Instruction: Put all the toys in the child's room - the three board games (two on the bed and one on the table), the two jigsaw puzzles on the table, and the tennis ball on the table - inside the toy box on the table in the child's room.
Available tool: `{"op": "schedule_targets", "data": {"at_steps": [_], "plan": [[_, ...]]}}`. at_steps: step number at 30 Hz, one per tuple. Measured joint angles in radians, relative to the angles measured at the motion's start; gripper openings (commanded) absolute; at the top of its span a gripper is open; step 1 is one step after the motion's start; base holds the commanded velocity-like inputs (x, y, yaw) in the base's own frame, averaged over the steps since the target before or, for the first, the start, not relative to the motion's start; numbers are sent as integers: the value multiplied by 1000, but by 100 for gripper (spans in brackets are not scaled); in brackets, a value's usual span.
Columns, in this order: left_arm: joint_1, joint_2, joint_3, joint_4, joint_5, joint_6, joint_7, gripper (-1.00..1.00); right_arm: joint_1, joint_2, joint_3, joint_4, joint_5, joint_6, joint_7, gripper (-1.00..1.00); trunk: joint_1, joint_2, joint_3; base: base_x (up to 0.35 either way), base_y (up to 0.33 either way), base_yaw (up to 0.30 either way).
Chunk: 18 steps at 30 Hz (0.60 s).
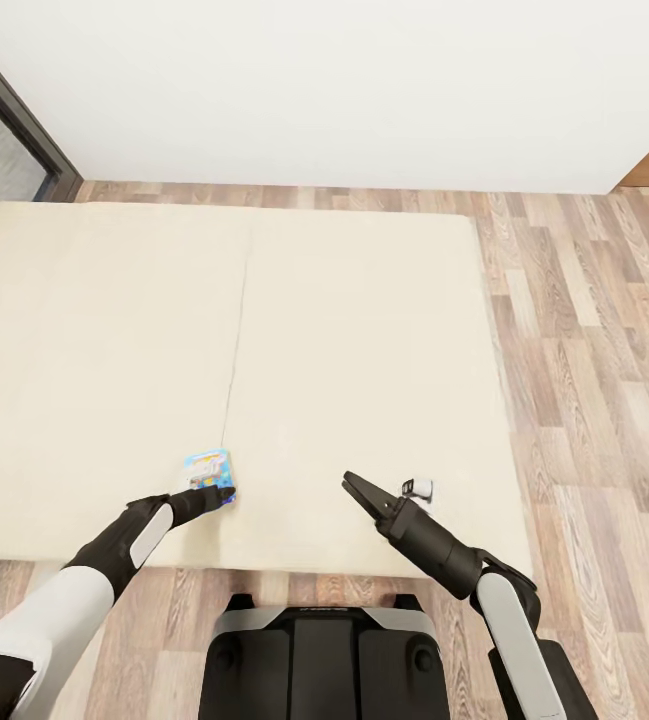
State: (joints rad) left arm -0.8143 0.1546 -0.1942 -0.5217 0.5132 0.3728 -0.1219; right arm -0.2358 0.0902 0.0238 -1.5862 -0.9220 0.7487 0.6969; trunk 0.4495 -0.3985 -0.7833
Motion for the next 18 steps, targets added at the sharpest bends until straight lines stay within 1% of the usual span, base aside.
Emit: {"op": "schedule_targets", "data": {"at_steps": [5,7,12,18], "plan": [[0,1,1,0,-29,0,0,100,0,0,0,0,0,0,0,100,0,0,0,0,-75,0],[0,1,1,0,-30,0,0,100,0,0,0,0,1,0,0,100,0,0,0,0,-85,0],[0,1,0,0,-30,0,-1,100,0,0,0,0,1,0,0,100,0,0,0,0,-172,0],[0,1,0,0,-30,1,-1,100,0,0,0,0,1,0,0,100,0,0,0,0,-39,0]]}}
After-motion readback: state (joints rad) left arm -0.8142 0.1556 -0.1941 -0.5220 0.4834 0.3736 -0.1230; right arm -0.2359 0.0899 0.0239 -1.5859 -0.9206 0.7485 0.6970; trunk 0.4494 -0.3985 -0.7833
